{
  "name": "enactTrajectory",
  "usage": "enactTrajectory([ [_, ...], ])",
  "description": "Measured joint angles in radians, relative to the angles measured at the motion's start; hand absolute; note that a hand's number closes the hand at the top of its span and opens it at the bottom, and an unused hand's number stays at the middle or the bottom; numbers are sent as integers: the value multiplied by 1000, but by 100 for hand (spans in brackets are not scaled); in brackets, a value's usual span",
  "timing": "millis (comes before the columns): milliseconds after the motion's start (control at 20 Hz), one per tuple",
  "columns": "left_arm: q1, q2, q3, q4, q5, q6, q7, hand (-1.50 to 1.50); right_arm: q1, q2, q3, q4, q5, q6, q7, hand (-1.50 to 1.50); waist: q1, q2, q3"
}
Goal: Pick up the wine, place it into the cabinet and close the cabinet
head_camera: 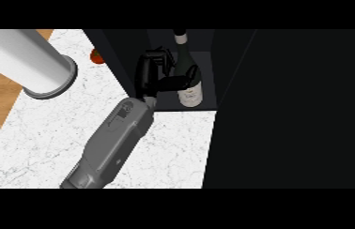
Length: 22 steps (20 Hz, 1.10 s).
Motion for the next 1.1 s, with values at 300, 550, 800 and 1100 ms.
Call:
enactTrajectory([
  [300, -93, 1, 41, 141, 10, -11, -25, 150, 22, -5, -23, 2, -9, 27, -27, -150, -5, 2, 0],
  [550, -170, 0, 80, 271, 17, -7, -106, 150, 41, 15, 5, 8, -9, 31, -52, -150, -13, 5, 0],
  [800, -233, 1, 128, 379, 2, -3, -185, 150, 39, 16, 15, 11, -10, 37, -51, -150, -16, 6, 0],
  [1100, -313, 9, 183, 488, 1, -5, -233, 150, 32, 19, 15, 13, -12, 40, -53, -150, -25, 11, 0],
])
